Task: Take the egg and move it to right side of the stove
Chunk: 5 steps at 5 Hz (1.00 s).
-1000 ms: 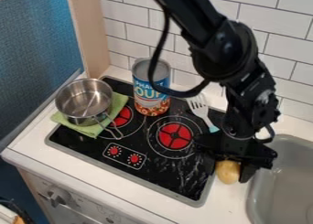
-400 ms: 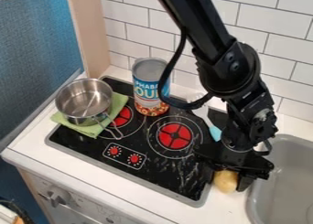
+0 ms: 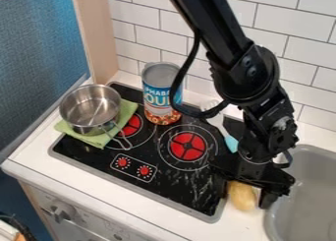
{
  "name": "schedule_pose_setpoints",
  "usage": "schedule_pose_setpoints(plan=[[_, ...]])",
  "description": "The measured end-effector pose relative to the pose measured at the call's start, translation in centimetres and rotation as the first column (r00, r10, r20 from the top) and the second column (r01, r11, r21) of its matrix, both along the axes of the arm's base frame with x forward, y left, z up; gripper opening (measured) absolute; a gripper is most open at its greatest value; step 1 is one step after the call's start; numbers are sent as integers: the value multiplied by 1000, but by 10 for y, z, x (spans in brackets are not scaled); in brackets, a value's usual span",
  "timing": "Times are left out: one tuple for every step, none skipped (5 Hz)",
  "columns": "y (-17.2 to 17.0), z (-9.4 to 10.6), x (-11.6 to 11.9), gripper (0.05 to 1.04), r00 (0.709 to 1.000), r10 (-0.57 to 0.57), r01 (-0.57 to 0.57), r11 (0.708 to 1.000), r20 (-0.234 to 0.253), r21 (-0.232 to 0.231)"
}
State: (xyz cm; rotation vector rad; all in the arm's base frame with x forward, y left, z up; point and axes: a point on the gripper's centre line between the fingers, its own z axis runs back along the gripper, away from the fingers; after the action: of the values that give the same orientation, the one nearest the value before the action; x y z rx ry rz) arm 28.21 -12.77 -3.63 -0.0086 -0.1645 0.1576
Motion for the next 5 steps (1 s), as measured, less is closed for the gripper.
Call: schedule_pose_setpoints(plan=[[5,2,1,999,1000,20,-20,1000,-5,-3],[5,16,5,999,999,32,-32,999,26,-17],[7,26,6,999,998,42,-42,999,42,-11],[7,40,6,999,997,46,-47,999,68,15],[14,62,6,999,999,33,-34,999,24,25]])
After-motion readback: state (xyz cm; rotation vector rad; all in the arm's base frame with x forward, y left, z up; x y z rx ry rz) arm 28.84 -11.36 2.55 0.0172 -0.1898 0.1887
